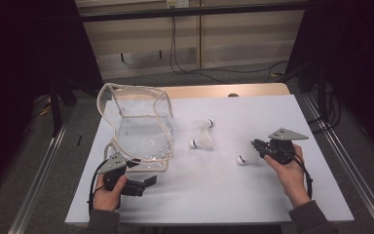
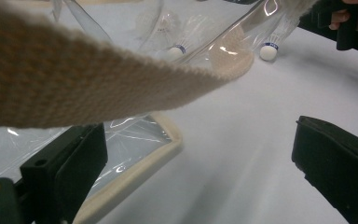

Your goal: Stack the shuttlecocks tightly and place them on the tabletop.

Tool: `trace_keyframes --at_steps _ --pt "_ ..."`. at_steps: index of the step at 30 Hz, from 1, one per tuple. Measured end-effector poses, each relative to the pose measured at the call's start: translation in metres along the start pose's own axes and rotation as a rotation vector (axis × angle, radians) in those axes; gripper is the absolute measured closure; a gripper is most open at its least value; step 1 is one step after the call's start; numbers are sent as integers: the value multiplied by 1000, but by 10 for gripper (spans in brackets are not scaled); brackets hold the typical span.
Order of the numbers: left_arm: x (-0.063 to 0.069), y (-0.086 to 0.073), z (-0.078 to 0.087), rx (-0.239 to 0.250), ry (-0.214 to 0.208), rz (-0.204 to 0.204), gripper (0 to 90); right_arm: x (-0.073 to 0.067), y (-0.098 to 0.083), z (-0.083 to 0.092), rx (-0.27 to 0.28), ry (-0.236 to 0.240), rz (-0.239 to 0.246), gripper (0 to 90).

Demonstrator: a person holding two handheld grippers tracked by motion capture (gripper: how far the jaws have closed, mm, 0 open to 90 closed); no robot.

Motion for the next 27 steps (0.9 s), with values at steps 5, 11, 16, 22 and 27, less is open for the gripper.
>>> trace_keyframes --at_steps 5,11,16,22,27 --pt "0 0 0 1 -1 -2 34 3 -7 0 -17 15 1 900" --pt "0 1 1 5 -1 -2 34 8 -10 -1 -10 33 -29 900" --pt "1 1 1 7 -2 0 35 17 -13 2 -8 12 -36 900" --pt "1 2 1 8 -3 -3 35 23 -16 5 -3 -2 -31 900" --pt "0 2 1 8 2 -3 34 28 -17 8 4 -11 -36 900"
Point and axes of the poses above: each handheld gripper's, and its own axes: z roughly backward along the jaws, y roughly out of its top, x roughly to its right, the point moved 10 cm from there along -z, roughly forward along the jaws, and after that the axes turned 14 degrees about -z, right-handed, at the moved point
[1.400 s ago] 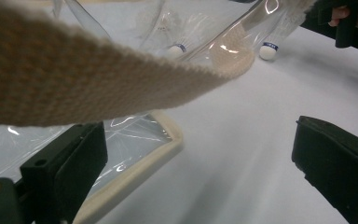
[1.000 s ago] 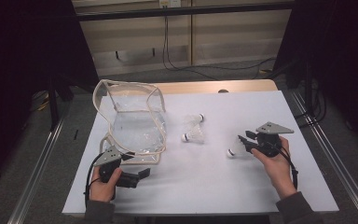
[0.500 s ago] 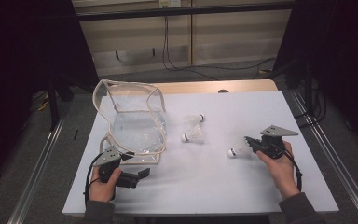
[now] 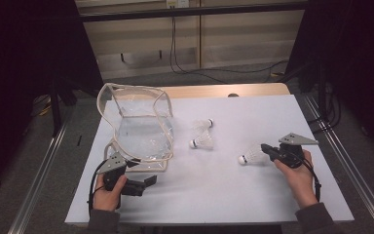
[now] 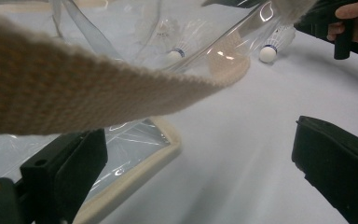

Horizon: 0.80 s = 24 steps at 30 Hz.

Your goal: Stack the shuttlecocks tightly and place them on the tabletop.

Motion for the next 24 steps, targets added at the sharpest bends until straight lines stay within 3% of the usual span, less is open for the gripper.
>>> trace_keyframes --at_steps 11,17,21,24 --pt "0 0 -1 2 -4 2 35 -4 10 11 23 13 -3 900" --pt "0 0 -1 1 -6 0 35 -13 20 19 45 17 27 883" --pt "0 0 -1 -1 -7 -1 35 -21 24 21 51 43 10 819" --pt "0 0 -1 3 -6 3 35 -25 24 19 54 46 5 674"
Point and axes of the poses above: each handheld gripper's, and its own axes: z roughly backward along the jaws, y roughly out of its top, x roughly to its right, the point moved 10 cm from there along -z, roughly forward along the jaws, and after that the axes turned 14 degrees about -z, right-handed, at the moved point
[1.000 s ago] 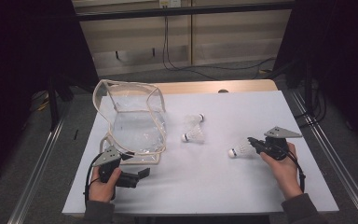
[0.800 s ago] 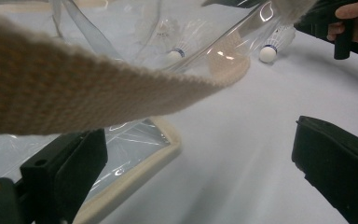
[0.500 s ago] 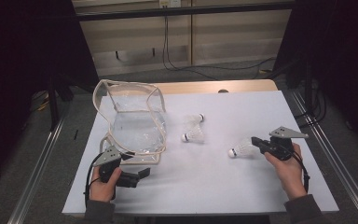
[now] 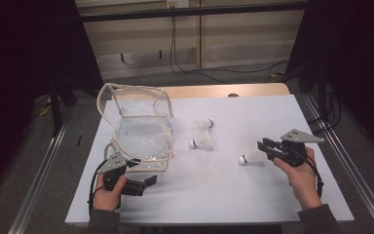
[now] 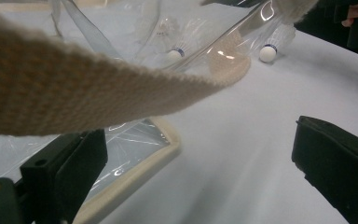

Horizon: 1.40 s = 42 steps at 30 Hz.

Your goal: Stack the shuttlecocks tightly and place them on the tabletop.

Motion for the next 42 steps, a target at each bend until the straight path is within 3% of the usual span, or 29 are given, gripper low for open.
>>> trace_keyframes --at_steps 11,17,42 --pt "0 0 1 -3 6 -4 35 -2 -10 -9 -28 13 -41 374" --pt "0 0 0 -2 4 -1 35 -3 -16 -11 -50 24 -32 312" --pt "1 1 0 0 -3 -8 34 -3 -29 -13 -95 35 -1 427"
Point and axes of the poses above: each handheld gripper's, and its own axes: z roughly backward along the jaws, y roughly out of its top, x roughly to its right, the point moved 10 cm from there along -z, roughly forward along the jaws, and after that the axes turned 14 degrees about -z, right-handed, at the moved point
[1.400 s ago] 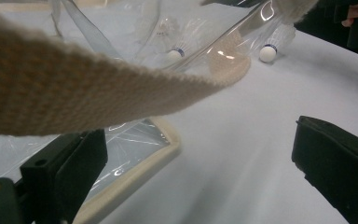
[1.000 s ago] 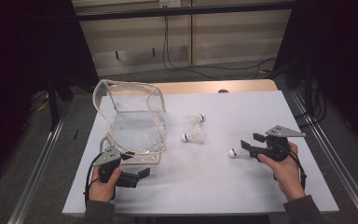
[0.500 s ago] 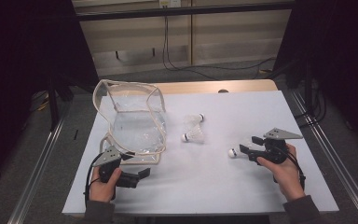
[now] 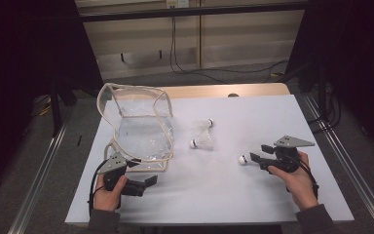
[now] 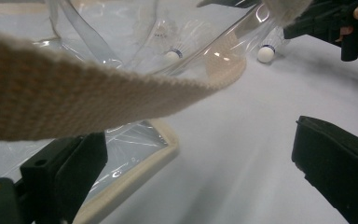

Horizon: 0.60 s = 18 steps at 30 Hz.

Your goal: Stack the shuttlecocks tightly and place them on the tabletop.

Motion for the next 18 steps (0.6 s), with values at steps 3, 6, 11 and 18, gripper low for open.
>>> trace_keyframes --at_steps 3,6,11,18 --pt "0 0 0 3 1 -1 35 0 0 0 2 1 0 450" --pt "0 0 0 3 1 -3 35 -1 -1 1 -3 7 1 489" --pt "-1 1 1 5 9 4 35 -2 -1 1 -3 9 0 520" --pt "-1 1 1 6 10 4 34 -3 -1 2 -6 23 7 608"
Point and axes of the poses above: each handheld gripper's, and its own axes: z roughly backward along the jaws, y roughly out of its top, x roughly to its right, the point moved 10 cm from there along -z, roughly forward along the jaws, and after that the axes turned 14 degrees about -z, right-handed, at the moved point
